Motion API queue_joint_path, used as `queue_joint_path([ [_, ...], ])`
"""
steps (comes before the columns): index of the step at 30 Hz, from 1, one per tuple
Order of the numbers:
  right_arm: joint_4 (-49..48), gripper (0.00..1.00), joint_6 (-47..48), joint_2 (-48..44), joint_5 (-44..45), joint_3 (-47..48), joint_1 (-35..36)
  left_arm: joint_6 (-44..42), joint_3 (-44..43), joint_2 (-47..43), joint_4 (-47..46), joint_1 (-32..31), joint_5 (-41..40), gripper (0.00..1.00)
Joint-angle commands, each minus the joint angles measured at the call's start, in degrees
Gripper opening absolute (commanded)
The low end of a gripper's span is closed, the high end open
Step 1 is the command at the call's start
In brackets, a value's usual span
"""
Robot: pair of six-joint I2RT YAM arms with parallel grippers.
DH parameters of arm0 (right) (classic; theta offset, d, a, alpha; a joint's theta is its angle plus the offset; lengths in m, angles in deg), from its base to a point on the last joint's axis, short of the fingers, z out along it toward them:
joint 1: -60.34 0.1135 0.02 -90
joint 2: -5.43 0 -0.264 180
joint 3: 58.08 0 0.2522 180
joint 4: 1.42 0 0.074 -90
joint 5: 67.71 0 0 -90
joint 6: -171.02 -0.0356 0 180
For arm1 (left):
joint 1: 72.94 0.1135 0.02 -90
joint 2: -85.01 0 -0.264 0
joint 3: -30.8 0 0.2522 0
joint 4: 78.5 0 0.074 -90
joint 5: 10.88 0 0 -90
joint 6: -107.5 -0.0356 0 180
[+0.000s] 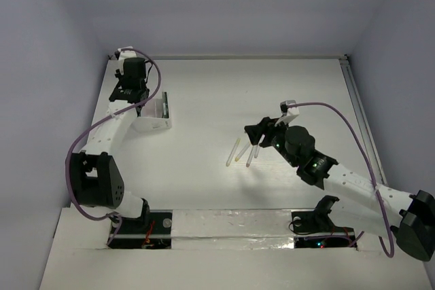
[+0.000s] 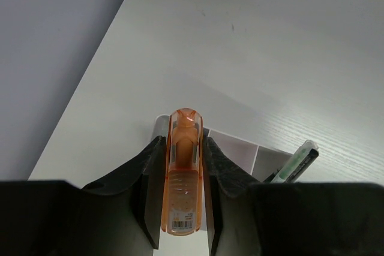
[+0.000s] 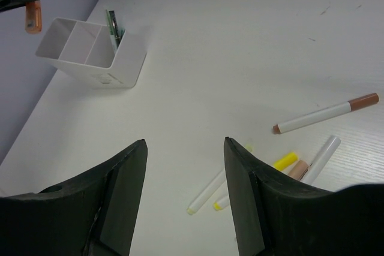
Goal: Sort the stationery into containers
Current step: Place the stationery in the storage box.
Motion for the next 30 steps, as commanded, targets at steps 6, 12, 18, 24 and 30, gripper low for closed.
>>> queue_joint_path([
  [6, -3.7, 0.59, 0.9, 1.7, 0.1, 0.7, 0.4, -5.0, 4.0, 0.0, -5.9, 0.8, -3.8, 0.05],
  [12, -3.4, 0.59, 1.3, 1.4, 1.0, 0.7, 0.4, -5.4, 4.2, 1.8, -6.6, 0.8, -3.4, 0.07],
  [18, -3.6, 0.59, 1.1, 2.1, 0.4, 0.7, 0.4, -5.5, 5.3, 3.2, -7.2, 0.8, -4.7, 0.16],
  [24, -3.6, 0.59, 1.1, 2.2, 0.4, 0.8, 0.4, -4.8, 5.2, 3.3, -6.9, 0.8, -4.8, 0.28],
  [30, -3.4, 0.59, 1.2, 2.7, 0.4, 0.9, 0.4, -4.3, 5.5, 2.5, -6.1, 0.8, -4.9, 0.37],
])
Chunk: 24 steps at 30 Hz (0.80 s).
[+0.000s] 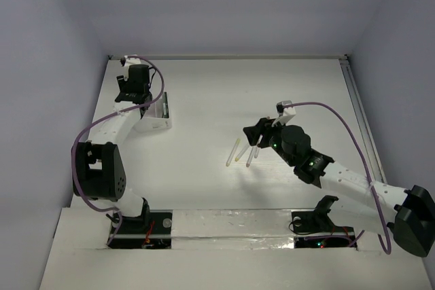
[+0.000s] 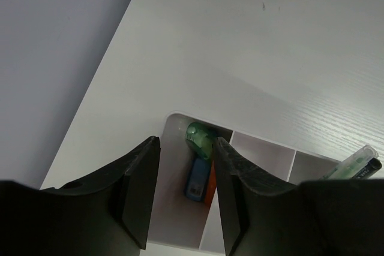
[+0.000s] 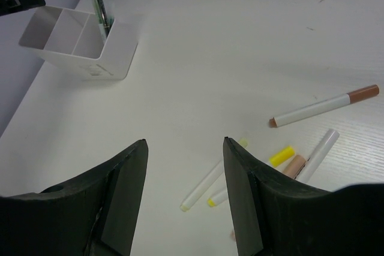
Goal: Sort the stationery into containers
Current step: Place the stationery in the storage box, then pick up the pen from the center of the board.
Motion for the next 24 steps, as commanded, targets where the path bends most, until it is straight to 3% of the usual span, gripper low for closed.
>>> queue_joint_path([
  [1, -3.0, 0.59, 0.9, -0.1, 0.6, 1.0, 0.4, 0.6, 0.6, -1.8, -0.8, 0.3, -0.9, 0.38],
  [6, -2.5, 0.57, 0.6, -1.0, 2.8, 0.8, 0.4, 1.8, 1.2, -6.8, -1.6, -2.5, 2.8, 0.35],
  [8, -2.7, 0.41, 0.1, -2.1, 4.9, 0.0, 0.4, 1.9, 2.0, -9.9, -3.6, -8.7, 6.6, 0.25],
  [9, -3.1, 0.15, -0.4, -3.8, 5.7, -0.5, 0.4, 2.3, 1.8, -10.3, -3.9, -11.4, 7.4, 0.2],
  [10, -3.4, 0.03, -0.5, -4.7, 6.5, -1.2, 0.4, 3.2, 1.6, -10.3, -4.0, -14.2, 7.8, 0.07],
  [11, -3.7, 0.0, -0.4, -5.7, 8.1, -2.0, 0.4, 4.1, 0.9, -9.8, -4.3, -16.8, 8.5, 0.01],
  [16, -4.8, 0.0, -0.6, -13.2, 13.2, -5.0, 0.4, 8.3, -1.5, -2.9, -9.5, -31.1, 18.3, 0.0],
  [22, -5.2, 0.06, -0.7, -24.9, 22.7, -9.5, 0.4, 6.1, -9.5, 12.5, -14.7, -39.4, 24.8, 0.0],
  [24, -6.8, 0.13, -0.1, -29.9, 23.6, -11.0, 0.4, 5.0, -14.3, 16.2, -14.5, -40.6, 28.8, 0.08],
])
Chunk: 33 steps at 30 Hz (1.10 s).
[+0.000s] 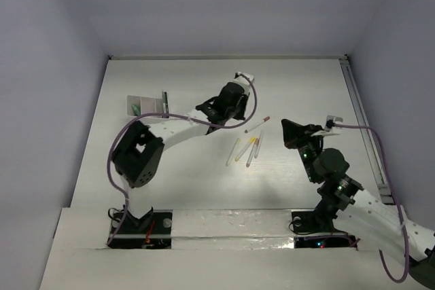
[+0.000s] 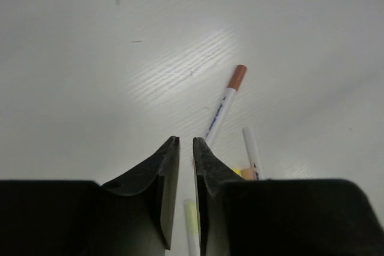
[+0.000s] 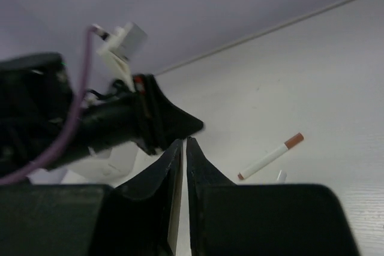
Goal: Sort the stationery into containers
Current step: Pick up the pen from the center of the board.
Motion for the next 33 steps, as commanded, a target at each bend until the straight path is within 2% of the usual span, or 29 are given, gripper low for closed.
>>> queue_joint_path([
  [1, -5.0, 0.16, 0.6, -6.1, 6.6, -2.9, 0.4, -1.6, -7.6, 4.5, -2.9, -1.8, 7.0, 0.15],
  [4, -5.2, 0.25, 1.0, -7.9, 7.4, -3.5, 0.4, -4.9, -13.3, 11.6, -1.5, -4.3, 7.6, 0.27],
  [6, -5.3, 0.29, 0.9, -7.5, 7.4, -3.4, 0.4, -6.5, -16.3, 13.7, -1.1, -5.0, 10.0, 0.3],
  [10, -5.0, 0.3, 0.8, -7.2, 7.2, -3.3, 0.4, -7.3, -21.4, 18.8, 1.9, -5.0, 11.8, 0.34],
  [14, -5.6, 0.3, 0.8, -7.5, 6.7, -3.7, 0.4, -8.1, -26.2, 23.3, 4.5, -5.0, 13.2, 0.35],
  [23, -5.8, 0.28, 0.5, -5.4, 5.6, -3.2, 0.4, -9.9, -29.0, 27.7, 9.4, -5.0, 12.0, 0.34],
  [33, -6.6, 0.26, 0.7, -4.4, 3.7, -3.3, 0.4, -11.0, -32.0, 32.8, 12.6, -5.0, 4.8, 0.29],
])
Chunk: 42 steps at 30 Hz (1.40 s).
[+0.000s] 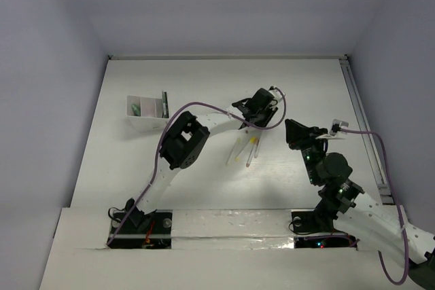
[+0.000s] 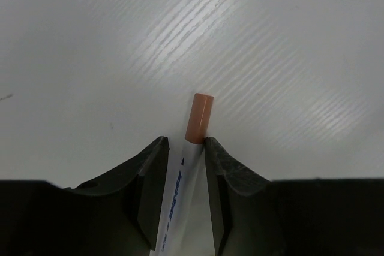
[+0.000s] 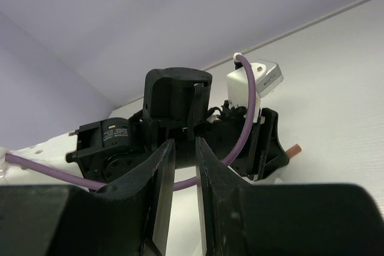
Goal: Sort the stationery into containers
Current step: Pick up the pen from the center of the board, then place the pen in the storage box.
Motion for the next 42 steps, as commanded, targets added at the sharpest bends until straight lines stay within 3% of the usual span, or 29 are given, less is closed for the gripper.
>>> queue_joint_path([
  [1, -3.7, 0.26, 0.4, 0.7, -0.4, 0.2, 0.4, -2.4, -2.5, 0.9, 2.6, 0.0, -3.8, 0.29],
  [6, -3.8, 0.25, 0.4, 1.3, -0.6, 0.1, 0.4, -4.3, -1.6, 1.6, 2.9, 0.0, -8.6, 0.26],
  [10, -4.1, 0.25, 0.4, 1.7, -0.9, 0.1, 0.4, -6.1, -0.5, 1.2, 2.6, 0.6, -12.3, 0.09],
  [14, -4.1, 0.25, 0.2, 2.2, -1.2, 0.1, 0.4, -7.4, 0.7, -0.8, 0.8, 3.8, -13.8, 0.01],
  [22, -4.8, 0.24, 0.2, 5.5, -3.5, 0.9, 0.4, -3.1, -0.6, -10.8, -2.7, 12.7, -12.9, 0.0],
  [26, -4.1, 0.24, 0.3, 6.5, -4.8, 1.7, 0.4, 1.9, 6.7, -23.3, -8.3, 17.9, -14.5, 0.0],
  [35, -3.5, 0.24, 0.1, 6.9, -6.6, 2.4, 0.4, 14.6, 33.5, -47.5, -20.9, 32.5, -17.8, 0.0],
  [42, -3.0, 0.24, 0.0, 7.0, -7.7, 2.7, 0.4, 14.1, 47.1, -54.0, -26.1, 38.4, -24.2, 0.0],
])
